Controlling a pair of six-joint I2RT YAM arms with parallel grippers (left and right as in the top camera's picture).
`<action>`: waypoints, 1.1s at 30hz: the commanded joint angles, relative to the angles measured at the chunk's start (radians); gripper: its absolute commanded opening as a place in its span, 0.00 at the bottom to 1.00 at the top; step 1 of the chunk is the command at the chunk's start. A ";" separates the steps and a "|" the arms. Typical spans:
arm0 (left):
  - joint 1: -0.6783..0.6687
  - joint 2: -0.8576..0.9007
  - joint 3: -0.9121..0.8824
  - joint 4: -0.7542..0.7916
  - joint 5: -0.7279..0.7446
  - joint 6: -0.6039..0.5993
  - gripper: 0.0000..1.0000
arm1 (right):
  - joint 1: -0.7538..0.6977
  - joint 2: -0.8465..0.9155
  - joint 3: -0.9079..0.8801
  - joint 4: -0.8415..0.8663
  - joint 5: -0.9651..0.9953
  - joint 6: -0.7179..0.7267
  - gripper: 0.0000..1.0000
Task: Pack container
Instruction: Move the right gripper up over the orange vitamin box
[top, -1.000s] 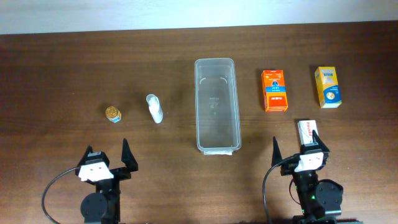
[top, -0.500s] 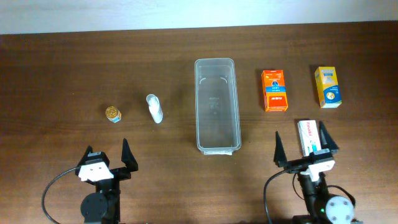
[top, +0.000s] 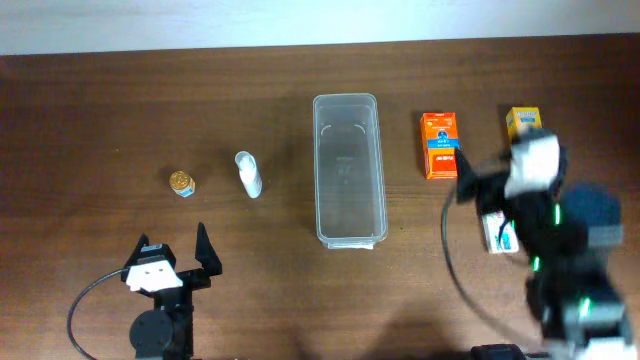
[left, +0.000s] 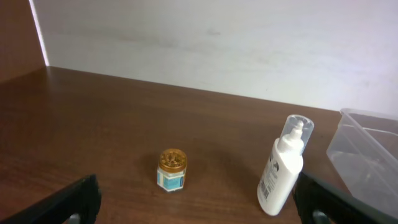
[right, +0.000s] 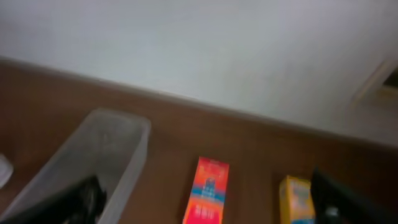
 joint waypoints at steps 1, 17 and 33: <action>0.003 -0.006 -0.003 0.000 -0.011 0.016 0.99 | 0.001 0.225 0.285 -0.191 0.005 -0.005 0.98; 0.003 -0.006 -0.003 0.000 -0.011 0.016 0.99 | 0.001 0.865 0.824 -0.703 -0.002 0.083 0.98; 0.003 -0.006 -0.003 0.000 -0.011 0.016 1.00 | 0.001 1.032 0.822 -0.623 0.109 0.044 0.98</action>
